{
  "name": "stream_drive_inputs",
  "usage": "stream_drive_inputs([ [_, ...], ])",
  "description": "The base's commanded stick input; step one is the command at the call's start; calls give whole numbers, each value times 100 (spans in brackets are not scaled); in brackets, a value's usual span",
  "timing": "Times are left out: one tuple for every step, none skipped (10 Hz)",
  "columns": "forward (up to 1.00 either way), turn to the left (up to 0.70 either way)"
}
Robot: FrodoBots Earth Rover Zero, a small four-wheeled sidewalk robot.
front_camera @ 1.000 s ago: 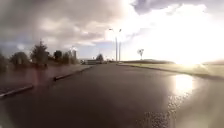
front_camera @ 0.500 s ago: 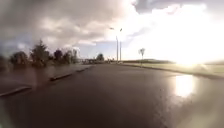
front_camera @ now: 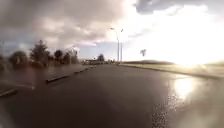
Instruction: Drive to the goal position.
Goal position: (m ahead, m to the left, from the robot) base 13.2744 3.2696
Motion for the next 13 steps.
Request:
stream_drive_inputs([
  [70,0],
  [70,0],
  [70,0],
  [70,0],
  [70,0],
  [70,0],
  [70,0],
  [70,0],
  [70,0],
  [70,0],
  [70,0],
  [70,0],
  [70,0],
])
